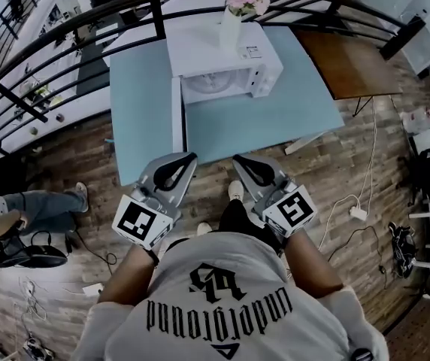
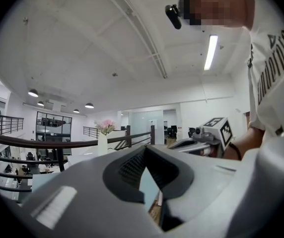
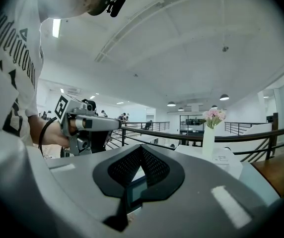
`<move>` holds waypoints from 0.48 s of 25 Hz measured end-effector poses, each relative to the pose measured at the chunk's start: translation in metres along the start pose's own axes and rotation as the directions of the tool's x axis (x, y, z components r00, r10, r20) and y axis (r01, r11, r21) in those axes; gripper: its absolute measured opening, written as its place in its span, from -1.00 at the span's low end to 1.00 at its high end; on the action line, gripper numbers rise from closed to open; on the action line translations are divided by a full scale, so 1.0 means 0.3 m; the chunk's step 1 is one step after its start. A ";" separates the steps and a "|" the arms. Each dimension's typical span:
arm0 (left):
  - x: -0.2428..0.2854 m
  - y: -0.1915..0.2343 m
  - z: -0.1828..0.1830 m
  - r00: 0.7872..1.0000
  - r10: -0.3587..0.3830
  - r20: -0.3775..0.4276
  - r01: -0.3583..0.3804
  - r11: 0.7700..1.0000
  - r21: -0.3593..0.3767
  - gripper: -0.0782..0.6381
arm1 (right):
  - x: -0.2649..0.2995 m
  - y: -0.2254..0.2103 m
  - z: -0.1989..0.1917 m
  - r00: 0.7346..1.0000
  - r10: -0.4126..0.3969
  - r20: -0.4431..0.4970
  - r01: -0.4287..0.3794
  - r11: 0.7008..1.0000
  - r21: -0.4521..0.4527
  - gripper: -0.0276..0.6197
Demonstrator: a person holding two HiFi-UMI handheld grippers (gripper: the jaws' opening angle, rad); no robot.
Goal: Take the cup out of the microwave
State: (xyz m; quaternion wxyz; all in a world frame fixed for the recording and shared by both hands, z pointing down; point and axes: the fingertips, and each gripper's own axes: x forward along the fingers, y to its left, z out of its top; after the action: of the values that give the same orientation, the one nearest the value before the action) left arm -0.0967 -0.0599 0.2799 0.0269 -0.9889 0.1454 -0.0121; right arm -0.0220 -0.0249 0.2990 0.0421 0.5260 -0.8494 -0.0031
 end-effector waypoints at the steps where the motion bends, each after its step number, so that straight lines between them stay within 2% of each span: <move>1: 0.006 0.010 -0.002 1.000 0.008 -0.003 -0.008 1.000 -0.002 -0.64 | 0.011 -0.013 0.001 1.000 0.004 0.003 -0.004 1.000 0.003 -0.91; 12: 0.182 0.143 -0.064 0.995 0.092 -0.025 -0.093 0.995 -0.035 -0.64 | 0.144 -0.237 -0.106 0.997 0.064 -0.031 -0.062 0.997 0.050 -0.91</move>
State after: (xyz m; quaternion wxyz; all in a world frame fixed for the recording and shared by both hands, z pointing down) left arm -0.0573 -0.1176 0.2975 0.0078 -0.9813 0.1915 -0.0198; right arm 0.0249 -0.0940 0.3300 0.0432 0.4997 -0.8647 0.0277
